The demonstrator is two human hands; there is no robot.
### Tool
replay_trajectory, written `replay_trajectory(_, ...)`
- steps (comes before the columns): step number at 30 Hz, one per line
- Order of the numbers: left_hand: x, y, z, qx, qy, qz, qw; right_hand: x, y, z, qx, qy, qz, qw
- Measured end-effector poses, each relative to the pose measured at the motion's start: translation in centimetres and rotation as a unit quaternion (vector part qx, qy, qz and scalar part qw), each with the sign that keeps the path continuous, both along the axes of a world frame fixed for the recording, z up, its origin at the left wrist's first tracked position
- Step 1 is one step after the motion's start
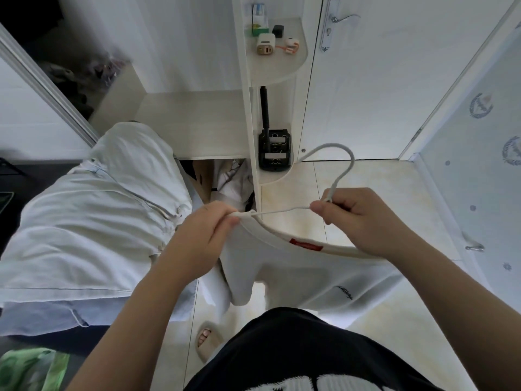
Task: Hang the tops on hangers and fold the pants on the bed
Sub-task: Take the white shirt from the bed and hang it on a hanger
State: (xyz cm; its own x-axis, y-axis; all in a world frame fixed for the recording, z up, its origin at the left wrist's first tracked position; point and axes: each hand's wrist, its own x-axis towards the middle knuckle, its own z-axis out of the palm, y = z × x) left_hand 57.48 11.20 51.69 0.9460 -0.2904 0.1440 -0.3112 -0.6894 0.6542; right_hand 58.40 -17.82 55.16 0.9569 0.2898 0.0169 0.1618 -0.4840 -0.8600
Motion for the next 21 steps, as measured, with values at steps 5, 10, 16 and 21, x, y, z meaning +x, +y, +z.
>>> replay_trajectory(5, 0.6, 0.2, 0.0, -0.053, -0.054, 0.023, 0.997, 1.0, 0.1, 0.3, 0.006, 0.018, -0.007, 1.000)
replay_trajectory(10, 0.7, 0.4, -0.4, -0.067, -0.091, 0.042, 0.993, 1.4, -0.5, 0.1, 0.008, 0.025, 0.019, 0.999)
replay_trajectory(16, 1.3, 2.7, 0.3, -0.102, -0.118, 0.122, 0.980, 1.6, -7.3, -4.0, -0.151, 0.143, 0.048, 0.977)
replay_trajectory(21, 2.0, 3.7, 0.6, -0.098, -0.114, 0.113, 0.982, 2.1, -10.6, -7.3, -0.258, 0.145, -0.048, 0.954)
